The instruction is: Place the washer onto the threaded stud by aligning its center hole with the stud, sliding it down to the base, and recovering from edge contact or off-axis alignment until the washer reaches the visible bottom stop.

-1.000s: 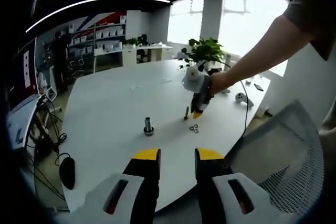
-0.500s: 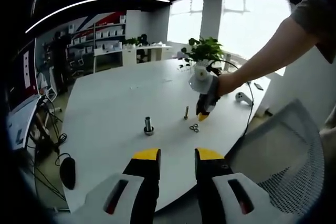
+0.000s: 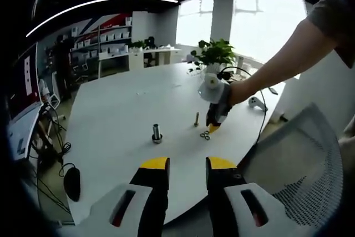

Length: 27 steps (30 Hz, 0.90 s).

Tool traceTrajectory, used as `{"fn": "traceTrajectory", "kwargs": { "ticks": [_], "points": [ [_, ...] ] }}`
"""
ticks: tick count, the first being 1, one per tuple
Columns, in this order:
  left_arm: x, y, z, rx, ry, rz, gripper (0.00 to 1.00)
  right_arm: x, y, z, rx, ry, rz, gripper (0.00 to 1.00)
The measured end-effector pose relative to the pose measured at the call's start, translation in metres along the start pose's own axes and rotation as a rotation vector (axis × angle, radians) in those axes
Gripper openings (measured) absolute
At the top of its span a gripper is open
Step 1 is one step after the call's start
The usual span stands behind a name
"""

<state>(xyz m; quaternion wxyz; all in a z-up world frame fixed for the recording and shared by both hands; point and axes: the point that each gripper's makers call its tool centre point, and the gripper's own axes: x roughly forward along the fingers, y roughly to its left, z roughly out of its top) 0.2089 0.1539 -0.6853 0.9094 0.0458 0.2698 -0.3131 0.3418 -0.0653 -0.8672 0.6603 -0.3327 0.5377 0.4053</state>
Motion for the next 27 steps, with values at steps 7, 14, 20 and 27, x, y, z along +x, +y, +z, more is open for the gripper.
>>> {"fn": "traceTrajectory", "kwargs": {
  "ticks": [7, 14, 20, 27],
  "points": [
    [-0.0001, 0.0001, 0.0, -0.002, -0.001, 0.001, 0.24, 0.003, 0.0022, 0.0037, -0.009, 0.0, -0.002, 0.22],
    [0.0005, -0.0002, -0.0007, -0.001, 0.004, 0.0, 0.24, 0.0094, 0.0031, 0.0005, -0.02, 0.014, 0.007, 0.21],
    [0.0007, -0.0003, -0.0008, 0.0, 0.006, -0.001, 0.24, 0.0085, -0.0003, -0.0003, -0.031, 0.017, 0.006, 0.18],
    [0.0011, -0.0004, -0.0012, -0.001, 0.009, -0.002, 0.24, 0.009, -0.0008, 0.0001, -0.089, 0.036, 0.005, 0.17]
  ]
}}
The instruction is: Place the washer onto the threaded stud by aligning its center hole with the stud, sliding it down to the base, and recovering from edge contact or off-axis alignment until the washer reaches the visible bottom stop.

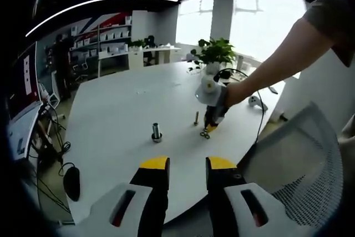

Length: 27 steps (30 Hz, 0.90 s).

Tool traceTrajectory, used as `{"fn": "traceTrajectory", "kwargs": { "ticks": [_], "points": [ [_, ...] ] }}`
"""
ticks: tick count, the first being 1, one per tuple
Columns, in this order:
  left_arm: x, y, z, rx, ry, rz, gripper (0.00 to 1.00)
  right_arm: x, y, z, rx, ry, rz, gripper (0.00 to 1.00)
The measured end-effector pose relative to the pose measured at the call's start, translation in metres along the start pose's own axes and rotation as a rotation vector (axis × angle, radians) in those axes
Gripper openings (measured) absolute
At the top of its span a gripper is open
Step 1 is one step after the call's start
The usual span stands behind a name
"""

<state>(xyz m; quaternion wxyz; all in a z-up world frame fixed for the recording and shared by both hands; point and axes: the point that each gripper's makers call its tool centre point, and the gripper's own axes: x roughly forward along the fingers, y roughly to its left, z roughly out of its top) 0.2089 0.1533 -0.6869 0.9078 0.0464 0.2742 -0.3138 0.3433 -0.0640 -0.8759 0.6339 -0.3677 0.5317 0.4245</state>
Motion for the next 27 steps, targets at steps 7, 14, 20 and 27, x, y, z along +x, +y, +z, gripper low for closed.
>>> {"fn": "traceTrajectory", "kwargs": {
  "ticks": [7, 14, 20, 27],
  "points": [
    [0.0002, -0.0003, 0.0004, 0.0, -0.002, -0.002, 0.24, 0.0009, -0.0025, 0.0007, 0.041, 0.01, -0.003, 0.17],
    [0.0001, -0.001, 0.0008, 0.002, -0.004, -0.008, 0.24, 0.0021, -0.0004, 0.0014, 0.034, 0.041, -0.019, 0.17],
    [0.0005, -0.0017, 0.0009, 0.004, -0.004, -0.012, 0.23, 0.0021, 0.0, 0.0034, 0.015, 0.07, -0.029, 0.16],
    [0.0013, -0.0033, -0.0008, 0.011, 0.005, -0.019, 0.23, 0.0036, -0.001, 0.0033, 0.039, 0.136, -0.05, 0.15]
  ]
}}
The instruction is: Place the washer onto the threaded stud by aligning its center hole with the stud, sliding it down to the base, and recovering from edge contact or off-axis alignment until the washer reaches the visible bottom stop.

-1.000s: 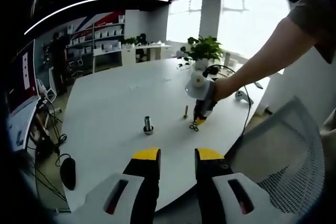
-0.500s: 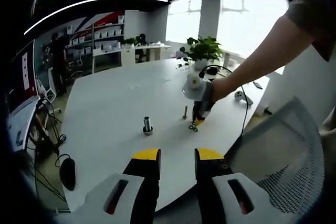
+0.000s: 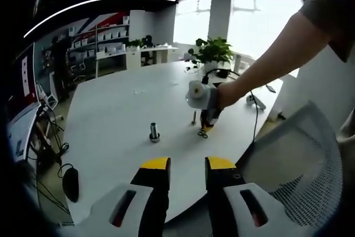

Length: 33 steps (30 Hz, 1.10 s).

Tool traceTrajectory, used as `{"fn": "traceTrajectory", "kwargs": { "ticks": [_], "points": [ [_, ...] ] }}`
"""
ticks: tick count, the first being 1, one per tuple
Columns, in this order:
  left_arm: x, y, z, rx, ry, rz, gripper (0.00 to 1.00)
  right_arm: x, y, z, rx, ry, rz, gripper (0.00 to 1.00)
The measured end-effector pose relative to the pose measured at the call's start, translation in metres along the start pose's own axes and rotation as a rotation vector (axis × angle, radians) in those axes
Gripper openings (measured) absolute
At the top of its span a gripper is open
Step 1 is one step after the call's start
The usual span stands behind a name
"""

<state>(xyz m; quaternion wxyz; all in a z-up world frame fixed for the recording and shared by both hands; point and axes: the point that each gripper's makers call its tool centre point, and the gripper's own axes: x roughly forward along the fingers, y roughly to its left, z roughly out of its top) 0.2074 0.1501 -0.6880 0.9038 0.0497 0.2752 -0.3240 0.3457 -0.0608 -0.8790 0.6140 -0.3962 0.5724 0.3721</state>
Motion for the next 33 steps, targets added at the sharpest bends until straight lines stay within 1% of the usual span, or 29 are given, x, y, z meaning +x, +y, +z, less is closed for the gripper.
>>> {"fn": "traceTrajectory", "kwargs": {
  "ticks": [4, 7, 12, 16, 19, 21, 24, 28, 31, 33],
  "points": [
    [0.0001, -0.0005, 0.0005, 0.0, -0.002, -0.005, 0.23, 0.0011, 0.0008, -0.0003, 0.0, 0.012, -0.018, 0.15],
    [-0.0004, -0.0001, 0.0015, -0.002, -0.009, -0.004, 0.23, 0.0003, 0.0, -0.0007, 0.023, 0.003, -0.03, 0.15],
    [-0.0007, 0.0003, 0.0025, -0.004, -0.014, -0.003, 0.23, -0.0011, 0.0007, -0.001, 0.047, -0.015, -0.021, 0.15],
    [-0.0004, -0.0006, 0.0019, 0.001, -0.011, -0.004, 0.23, 0.0004, 0.0013, -0.0011, 0.036, -0.007, -0.027, 0.15],
    [-0.0009, 0.0004, 0.0015, -0.003, -0.012, -0.001, 0.23, 0.0008, 0.0, -0.0017, 0.07, -0.009, -0.023, 0.15],
    [-0.001, 0.0006, 0.0017, -0.005, -0.013, 0.0, 0.23, 0.0006, 0.0, -0.0018, 0.072, -0.013, -0.023, 0.15],
    [-0.0006, 0.0003, 0.0013, -0.004, -0.01, -0.001, 0.23, 0.0003, 0.0002, -0.0025, 0.08, -0.037, -0.032, 0.15],
    [-0.0004, -0.0003, 0.0013, -0.004, -0.011, -0.004, 0.23, -0.0006, -0.0004, -0.0029, 0.129, -0.084, -0.029, 0.14],
    [-0.0004, -0.0008, 0.0008, -0.005, -0.008, -0.007, 0.23, -0.0013, -0.0005, -0.0037, 0.122, -0.101, -0.026, 0.14],
    [-0.0004, -0.001, 0.0007, -0.004, -0.008, -0.006, 0.23, -0.0003, -0.0016, -0.0029, 0.135, -0.109, -0.023, 0.14]
  ]
}}
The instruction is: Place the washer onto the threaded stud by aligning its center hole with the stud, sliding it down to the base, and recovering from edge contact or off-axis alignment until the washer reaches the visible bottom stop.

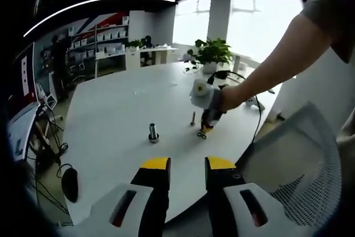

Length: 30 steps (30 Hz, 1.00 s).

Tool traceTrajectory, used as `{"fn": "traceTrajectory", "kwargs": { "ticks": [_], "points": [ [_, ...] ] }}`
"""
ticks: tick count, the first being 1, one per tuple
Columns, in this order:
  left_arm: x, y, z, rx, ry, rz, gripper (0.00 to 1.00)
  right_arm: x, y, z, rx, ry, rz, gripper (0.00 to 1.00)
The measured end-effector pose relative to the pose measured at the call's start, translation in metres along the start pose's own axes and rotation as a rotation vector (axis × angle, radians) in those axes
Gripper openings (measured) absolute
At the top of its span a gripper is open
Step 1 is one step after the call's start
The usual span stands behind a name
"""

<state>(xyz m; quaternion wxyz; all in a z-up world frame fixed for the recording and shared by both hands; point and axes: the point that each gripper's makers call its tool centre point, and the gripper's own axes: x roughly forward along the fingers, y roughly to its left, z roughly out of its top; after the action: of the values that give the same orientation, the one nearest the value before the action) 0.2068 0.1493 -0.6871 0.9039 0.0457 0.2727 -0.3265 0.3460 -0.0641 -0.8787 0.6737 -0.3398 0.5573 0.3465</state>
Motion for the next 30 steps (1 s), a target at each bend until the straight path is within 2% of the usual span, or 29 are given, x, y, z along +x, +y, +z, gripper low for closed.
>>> {"fn": "traceTrajectory", "kwargs": {
  "ticks": [18, 30],
  "points": [
    [0.0, 0.001, -0.002, -0.001, 0.006, 0.008, 0.23, -0.003, 0.0, 0.0, 0.056, -0.074, 0.012, 0.13],
    [0.001, -0.002, -0.002, 0.016, 0.012, -0.006, 0.22, -0.022, -0.008, 0.004, 0.07, -0.117, -0.019, 0.13]
  ]
}}
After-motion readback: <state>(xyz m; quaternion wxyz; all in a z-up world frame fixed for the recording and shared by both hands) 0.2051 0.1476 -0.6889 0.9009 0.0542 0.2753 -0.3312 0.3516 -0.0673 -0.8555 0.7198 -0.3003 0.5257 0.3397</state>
